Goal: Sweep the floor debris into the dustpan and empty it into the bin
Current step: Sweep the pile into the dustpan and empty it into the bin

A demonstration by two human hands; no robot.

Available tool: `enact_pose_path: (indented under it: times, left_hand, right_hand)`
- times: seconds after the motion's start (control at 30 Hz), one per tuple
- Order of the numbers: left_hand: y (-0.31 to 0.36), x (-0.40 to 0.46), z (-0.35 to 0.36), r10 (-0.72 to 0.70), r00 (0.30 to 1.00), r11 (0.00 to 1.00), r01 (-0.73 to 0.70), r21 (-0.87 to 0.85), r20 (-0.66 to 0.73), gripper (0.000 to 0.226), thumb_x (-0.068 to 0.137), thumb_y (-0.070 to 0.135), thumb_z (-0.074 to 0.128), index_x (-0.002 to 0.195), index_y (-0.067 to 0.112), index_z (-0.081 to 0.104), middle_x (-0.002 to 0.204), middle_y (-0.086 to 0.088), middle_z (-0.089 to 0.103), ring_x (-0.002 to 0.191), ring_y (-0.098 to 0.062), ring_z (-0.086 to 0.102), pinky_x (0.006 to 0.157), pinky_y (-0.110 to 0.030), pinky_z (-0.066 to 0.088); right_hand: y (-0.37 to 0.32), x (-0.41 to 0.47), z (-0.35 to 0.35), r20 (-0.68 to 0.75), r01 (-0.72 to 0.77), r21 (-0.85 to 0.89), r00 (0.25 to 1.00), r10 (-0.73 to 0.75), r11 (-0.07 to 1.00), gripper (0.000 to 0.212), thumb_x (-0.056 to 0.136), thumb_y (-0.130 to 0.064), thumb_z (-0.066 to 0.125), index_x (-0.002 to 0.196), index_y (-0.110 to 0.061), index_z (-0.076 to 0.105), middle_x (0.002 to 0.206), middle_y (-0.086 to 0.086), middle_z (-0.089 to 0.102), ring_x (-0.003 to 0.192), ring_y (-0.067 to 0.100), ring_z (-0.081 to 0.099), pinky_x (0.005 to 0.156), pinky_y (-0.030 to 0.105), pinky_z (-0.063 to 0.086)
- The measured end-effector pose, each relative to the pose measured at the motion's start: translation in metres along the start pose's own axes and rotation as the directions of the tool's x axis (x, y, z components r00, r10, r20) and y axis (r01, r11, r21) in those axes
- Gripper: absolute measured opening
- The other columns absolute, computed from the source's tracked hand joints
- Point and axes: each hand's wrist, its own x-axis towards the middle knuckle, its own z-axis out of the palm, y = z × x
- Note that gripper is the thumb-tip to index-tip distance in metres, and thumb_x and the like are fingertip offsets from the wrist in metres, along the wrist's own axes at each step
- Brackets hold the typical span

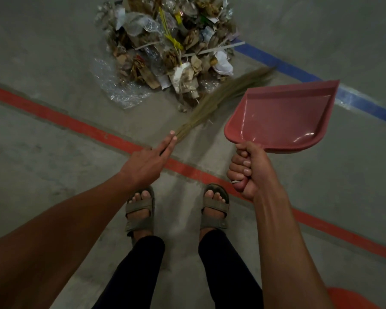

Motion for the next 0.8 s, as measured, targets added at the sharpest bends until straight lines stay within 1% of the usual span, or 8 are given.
enact_pose_path:
  times: [0.1,0.2,0.3,0.4,0.47,0.6,0.7,0.8]
  left_hand:
    - [-0.004,0.000,0.018,0.025,0.996,1.000,-0.024,-0.014,0.086,0.095,0.088,-0.003,0.042,0.163,0.020,-0.012,0.168,0.004,-0.028,0.089,-0.036,0.059,0.062,-0.045,0.057]
    - [-0.017,0.001,0.021,-0.059,0.992,0.996,0.066,-0.061,0.113,0.091,0.091,-0.002,0.042,0.164,0.020,-0.008,0.170,0.004,-0.021,0.096,-0.040,0.062,0.069,-0.048,0.057]
    - [-0.034,0.001,0.017,-0.143,0.989,0.979,0.147,-0.141,0.041,0.093,0.091,0.002,0.048,0.164,0.022,-0.006,0.171,0.006,-0.019,0.084,-0.040,0.063,0.066,-0.047,0.055]
    - [-0.054,-0.006,0.014,-0.104,0.993,0.958,0.082,-0.276,-0.064,0.084,0.097,0.014,0.048,0.164,0.029,-0.001,0.172,0.013,-0.010,0.079,-0.042,0.064,0.068,-0.047,0.055]
    - [-0.068,-0.015,0.006,-0.046,0.990,0.930,-0.007,-0.366,-0.135,0.074,0.103,0.021,0.046,0.164,0.034,0.006,0.172,0.016,0.001,0.087,-0.042,0.067,0.073,-0.046,0.056]
    - [-0.099,-0.034,-0.012,0.010,0.955,0.881,-0.148,-0.449,-0.295,0.067,0.101,0.030,0.041,0.164,0.036,0.019,0.169,0.015,0.019,0.119,-0.034,0.065,0.088,-0.044,0.057]
    - [-0.115,-0.044,-0.023,-0.025,0.935,0.871,-0.152,-0.466,-0.353,0.065,0.100,0.040,0.031,0.163,0.037,0.019,0.169,0.017,0.019,0.124,-0.034,0.063,0.091,-0.049,0.057]
    - [-0.129,-0.044,-0.035,-0.141,0.902,0.854,-0.098,-0.511,-0.408,0.062,0.103,0.034,0.034,0.164,0.034,0.022,0.169,0.014,0.023,0.126,-0.035,0.062,0.094,-0.047,0.056]
  right_hand:
    - [0.005,0.003,0.004,0.001,-0.006,0.004,1.000,0.006,1.000,0.034,0.095,-0.018,0.048,0.064,-0.023,0.037,0.043,-0.010,0.023,0.030,0.005,0.018,0.031,0.018,0.020]
    - [0.011,0.006,0.012,0.001,-0.017,-0.013,1.000,0.017,1.000,0.033,0.095,-0.018,0.049,0.064,-0.024,0.037,0.043,-0.010,0.023,0.030,0.005,0.018,0.031,0.018,0.020]
    - [0.018,0.010,0.021,0.025,-0.050,-0.028,0.998,0.051,0.998,0.034,0.095,-0.017,0.048,0.064,-0.024,0.036,0.043,-0.010,0.023,0.030,0.004,0.018,0.030,0.017,0.020]
    - [0.031,0.012,0.032,0.053,-0.109,-0.029,0.992,0.111,0.994,0.035,0.095,-0.017,0.046,0.063,-0.023,0.037,0.043,-0.010,0.022,0.029,0.004,0.018,0.029,0.017,0.020]
    - [0.040,0.013,0.039,0.058,-0.146,-0.030,0.987,0.147,0.989,0.036,0.096,-0.018,0.047,0.062,-0.023,0.037,0.043,-0.010,0.022,0.029,0.004,0.018,0.029,0.015,0.019]
    - [0.064,0.021,0.048,0.089,-0.220,-0.028,0.971,0.222,0.975,0.034,0.094,-0.018,0.050,0.064,-0.023,0.037,0.042,-0.010,0.023,0.029,0.004,0.019,0.031,0.014,0.019]
    - [0.085,0.026,0.050,0.124,-0.271,0.005,0.955,0.268,0.963,0.034,0.094,-0.017,0.049,0.063,-0.023,0.036,0.042,-0.010,0.023,0.028,0.003,0.019,0.031,0.014,0.017]
    - [0.101,0.030,0.050,0.181,-0.334,0.026,0.928,0.325,0.942,0.035,0.095,-0.016,0.048,0.062,-0.022,0.037,0.041,-0.011,0.024,0.028,0.003,0.020,0.030,0.014,0.018]
